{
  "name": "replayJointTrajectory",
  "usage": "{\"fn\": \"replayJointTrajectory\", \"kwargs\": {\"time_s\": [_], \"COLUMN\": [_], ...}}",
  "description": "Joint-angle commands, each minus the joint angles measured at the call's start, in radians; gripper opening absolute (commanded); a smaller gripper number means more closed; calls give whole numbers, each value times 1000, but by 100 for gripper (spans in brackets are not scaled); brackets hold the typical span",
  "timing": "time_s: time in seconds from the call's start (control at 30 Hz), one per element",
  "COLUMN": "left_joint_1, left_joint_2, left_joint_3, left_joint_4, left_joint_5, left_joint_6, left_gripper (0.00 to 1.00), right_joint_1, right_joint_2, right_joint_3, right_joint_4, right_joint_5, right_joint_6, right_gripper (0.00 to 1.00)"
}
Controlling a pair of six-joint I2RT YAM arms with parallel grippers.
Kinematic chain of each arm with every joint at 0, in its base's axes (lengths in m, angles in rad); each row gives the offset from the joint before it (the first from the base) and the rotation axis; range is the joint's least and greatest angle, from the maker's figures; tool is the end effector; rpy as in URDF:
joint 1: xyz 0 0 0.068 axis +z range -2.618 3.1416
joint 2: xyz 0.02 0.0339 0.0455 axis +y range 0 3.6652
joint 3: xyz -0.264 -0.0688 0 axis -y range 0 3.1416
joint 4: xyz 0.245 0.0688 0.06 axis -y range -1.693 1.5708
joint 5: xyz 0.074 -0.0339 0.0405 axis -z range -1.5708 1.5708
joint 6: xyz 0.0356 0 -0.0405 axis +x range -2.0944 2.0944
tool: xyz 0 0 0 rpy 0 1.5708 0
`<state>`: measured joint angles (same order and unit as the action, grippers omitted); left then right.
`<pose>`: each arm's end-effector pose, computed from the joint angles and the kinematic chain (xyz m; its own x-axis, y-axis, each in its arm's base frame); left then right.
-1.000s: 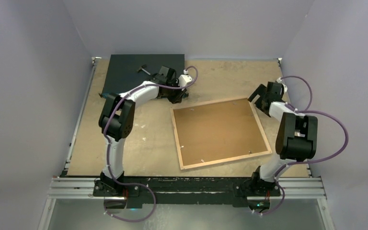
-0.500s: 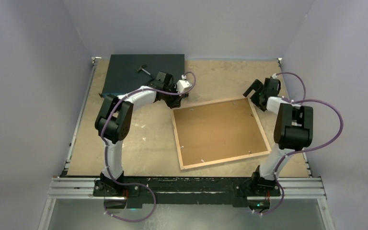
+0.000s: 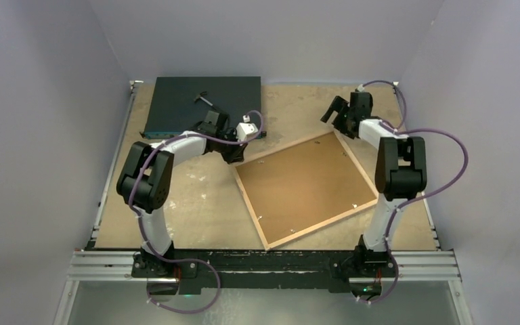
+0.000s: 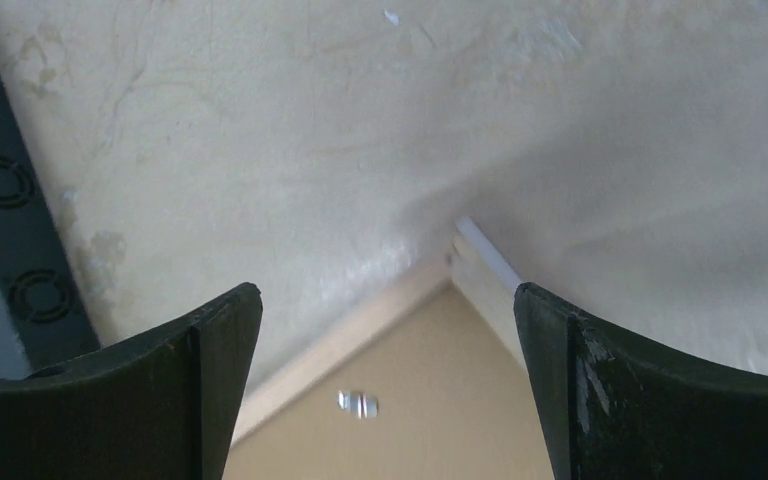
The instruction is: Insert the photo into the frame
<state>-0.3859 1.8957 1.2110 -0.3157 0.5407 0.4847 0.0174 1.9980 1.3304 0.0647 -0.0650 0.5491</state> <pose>0.3530 -0.1632 0.1672 -0.4196 0.6017 -0.6796 0.8767 0.4626 -0.1318 0.4490 0.0101 0.1871 -0.5206 0.5118 -0.6834 0.2355 0.8554 0.4613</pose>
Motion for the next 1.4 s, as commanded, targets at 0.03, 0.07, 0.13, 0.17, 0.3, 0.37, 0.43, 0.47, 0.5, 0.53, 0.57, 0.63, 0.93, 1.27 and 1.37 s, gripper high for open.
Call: {"fn": "replayJointTrajectory", "kwargs": {"time_s": [0.03, 0.07, 0.13, 0.17, 0.3, 0.37, 0.43, 0.47, 0.5, 0.53, 0.57, 0.63, 0.93, 1.27, 1.37], "left_joint_1": [36, 39, 39, 39, 39, 39, 39, 39, 39, 39, 39, 39, 39, 20, -11], "left_joint_2": [-29, -34, -35, -32, -9, 5, 19, 24, 26, 26, 26, 33, 77, 118, 119], "left_joint_3": [-89, -82, -59, -43, 4, 17, 30, 37, 41, 45, 50, 58, 88, 55, 22], "left_joint_4": [-149, -149, -149, -144, -110, -98, -94, -94, -93, -90, -88, -86, -75, -102, -114], "left_joint_5": [43, 47, 59, 64, 54, 43, 34, 30, 27, 24, 24, 27, 53, 99, 96], "left_joint_6": [28, 26, 18, 10, -22, -27, -29, -30, -29, -30, -31, -36, -58, -31, -11], "left_gripper": [9, 9, 10, 10, 11, 12, 12, 12, 12, 12, 12, 12, 12, 11, 11], "right_joint_1": [-92, -106, -112, -112, -113, -115, -117, -117, -117, -117, -117, -117, -116, -118, -121], "right_joint_2": [-298, -357, -461, -511, -651, -693, -716, -731, -750, -767, -785, -822, -866, -739, -654], "right_joint_3": [-114, -163, -249, -296, -429, -465, -493, -516, -542, -572, -603, -656, -721, -672, -567], "right_joint_4": [-213, -237, -291, -322, -464, -534, -602, -622, -636, -645, -659, -667, -669, -438, -427], "right_joint_5": [64, 78, 98, 100, 135, 142, 131, 117, 103, 97, 97, 102, 108, 68, 69], "right_joint_6": [63, 71, 74, 85, 138, 150, 170, 181, 193, 205, 213, 229, 230, 306, 299], "right_gripper": [99, 99, 99, 99, 99, 99, 99, 99, 99, 99, 99, 99, 99, 99, 99]}}
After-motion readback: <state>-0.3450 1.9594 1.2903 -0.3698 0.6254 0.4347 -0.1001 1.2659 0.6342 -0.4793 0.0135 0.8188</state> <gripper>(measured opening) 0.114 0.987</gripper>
